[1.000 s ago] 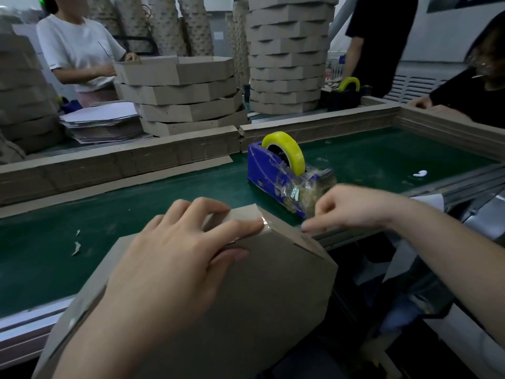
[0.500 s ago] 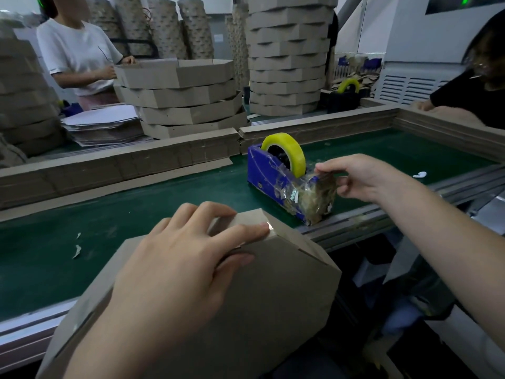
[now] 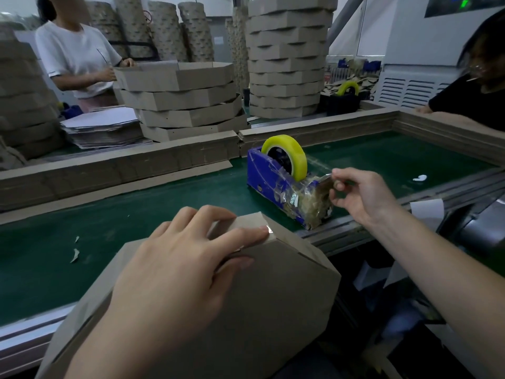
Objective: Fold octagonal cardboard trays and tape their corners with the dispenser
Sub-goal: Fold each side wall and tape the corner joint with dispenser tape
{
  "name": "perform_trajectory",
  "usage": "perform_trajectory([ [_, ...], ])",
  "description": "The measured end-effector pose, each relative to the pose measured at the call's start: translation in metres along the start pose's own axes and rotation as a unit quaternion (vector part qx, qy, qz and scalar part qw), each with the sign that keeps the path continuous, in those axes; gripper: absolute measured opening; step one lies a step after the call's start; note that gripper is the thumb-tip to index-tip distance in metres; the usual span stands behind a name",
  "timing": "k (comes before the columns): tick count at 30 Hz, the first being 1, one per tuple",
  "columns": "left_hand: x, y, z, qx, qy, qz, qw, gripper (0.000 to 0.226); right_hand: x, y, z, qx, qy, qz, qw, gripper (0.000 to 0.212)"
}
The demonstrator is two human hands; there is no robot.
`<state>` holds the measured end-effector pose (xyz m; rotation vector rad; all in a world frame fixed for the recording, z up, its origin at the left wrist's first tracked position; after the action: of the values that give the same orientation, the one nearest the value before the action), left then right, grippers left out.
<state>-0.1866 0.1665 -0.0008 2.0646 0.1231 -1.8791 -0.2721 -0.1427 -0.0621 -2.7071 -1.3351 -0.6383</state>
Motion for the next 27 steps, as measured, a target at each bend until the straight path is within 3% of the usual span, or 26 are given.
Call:
perform_trajectory([
  [11, 0.002, 0.004, -0.001, -0.001, -0.001, 0.000, 1.000, 0.037, -0.007, -0.012, 0.018, -0.095, 0.043, 0.017, 0.994, 0.043],
  [17, 0.000, 0.006, 0.004, 0.003, -0.003, -0.002, 1.000, 0.038, -0.008, -0.017, 0.025, -0.127, 0.041, -0.004, 0.991, 0.033],
  [21, 0.000, 0.006, 0.005, 0.009, -0.002, 0.000, 1.000, 0.029, -0.017, -0.018, 0.028, -0.109, -0.014, 0.013, 0.994, 0.035],
  [23, -0.001, 0.007, 0.005, 0.010, -0.006, 0.003, 1.000, 0.025, -0.026, -0.023, 0.027, -0.082, -0.132, 0.031, 0.987, 0.034],
  [24, -0.001, 0.006, 0.005, 0.009, -0.009, 0.002, 1.000, 0.025, -0.031, -0.027, 0.025, -0.070, -0.248, 0.036, 0.966, 0.030],
  [25, -0.001, 0.006, 0.005, 0.009, -0.012, 0.001, 1.000, 0.025, -0.035, -0.032, 0.020, -0.060, -0.385, 0.042, 0.920, 0.025],
  [27, -0.002, 0.005, 0.005, 0.013, -0.022, -0.002, 1.000, 0.024, -0.040, -0.041, 0.007, -0.065, -0.591, 0.056, 0.802, 0.019],
])
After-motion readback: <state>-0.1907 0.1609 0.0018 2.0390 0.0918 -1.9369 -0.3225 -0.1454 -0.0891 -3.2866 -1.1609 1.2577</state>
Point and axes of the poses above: each hand's wrist, its own y-axis towards the middle knuckle, its own x-axis out of the palm, z = x × y, the point moved 2 cm from there along y, towards the middle knuckle, and after that the axes turned 15 degrees about -z, right-handed, at the moved point
